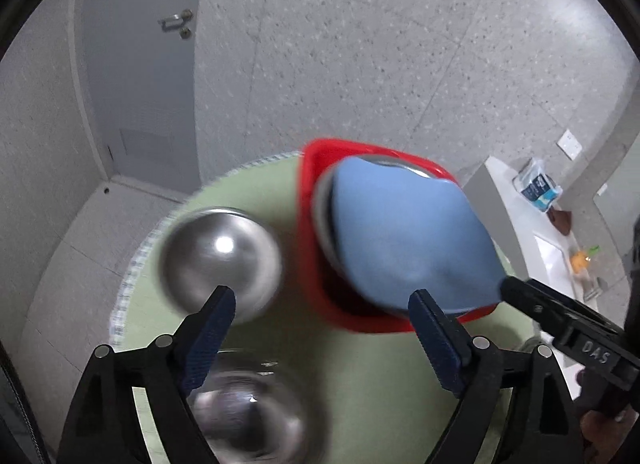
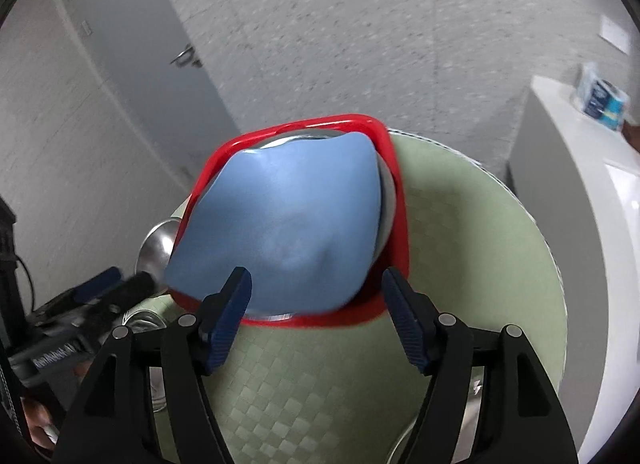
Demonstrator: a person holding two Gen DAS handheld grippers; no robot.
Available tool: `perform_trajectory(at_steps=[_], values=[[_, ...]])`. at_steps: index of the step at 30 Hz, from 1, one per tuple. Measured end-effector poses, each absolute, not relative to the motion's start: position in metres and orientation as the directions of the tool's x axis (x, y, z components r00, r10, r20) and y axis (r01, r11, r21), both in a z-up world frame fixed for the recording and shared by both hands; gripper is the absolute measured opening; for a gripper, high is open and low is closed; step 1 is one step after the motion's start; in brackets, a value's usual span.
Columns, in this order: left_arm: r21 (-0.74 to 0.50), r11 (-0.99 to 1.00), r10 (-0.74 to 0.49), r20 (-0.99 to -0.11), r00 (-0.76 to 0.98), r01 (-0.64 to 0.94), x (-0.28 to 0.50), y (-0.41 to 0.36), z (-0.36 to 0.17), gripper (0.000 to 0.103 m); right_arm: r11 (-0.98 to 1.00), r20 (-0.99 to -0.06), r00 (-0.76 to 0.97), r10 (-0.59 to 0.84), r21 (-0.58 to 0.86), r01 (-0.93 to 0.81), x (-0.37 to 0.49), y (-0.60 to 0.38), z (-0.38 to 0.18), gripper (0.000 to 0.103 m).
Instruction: Organize plates and bowls
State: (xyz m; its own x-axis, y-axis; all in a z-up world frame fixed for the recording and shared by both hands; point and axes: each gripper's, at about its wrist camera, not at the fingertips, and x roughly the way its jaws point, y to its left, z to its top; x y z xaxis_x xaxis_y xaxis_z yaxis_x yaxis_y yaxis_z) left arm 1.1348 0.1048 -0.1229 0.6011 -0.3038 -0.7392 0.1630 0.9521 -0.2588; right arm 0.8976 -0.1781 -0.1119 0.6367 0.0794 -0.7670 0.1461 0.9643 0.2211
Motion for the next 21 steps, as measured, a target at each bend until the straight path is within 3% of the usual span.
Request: perform_trajectory(at_steps=[8,16,20,21], values=[[-0.203,0.969,-0.248,-0.739,0.626,0.143,1.092,0.175,-0.136,0.088,0.961,-0.721,0.693,0.034,0.213,0.175,0.848,-0.123,-0.113,0.071],[-0.190,0.973,-0.231,-0.792,0.565,0.132,1.063,0.201,-0.165,0.088,0.968,-0.768,0.638,0.059,0.199,0.151,0.843,-0.061,-0.158,0.072],[-0.178,0.973,-0.231,-0.820,0.524,0.150,1.062,0.201,-0.181,0.081,0.975,-0.804,0.591,0.069,0.180,0.131,0.852,-0.037,-0.186,0.072],[-0.177,0.971,-0.235,-0.830,0.506,0.162,1.061,0.199,-0.187,0.075,0.977,-0.815,0.576,0.069,0.173,0.127,0.855,-0.031,-0.194,0.072]])
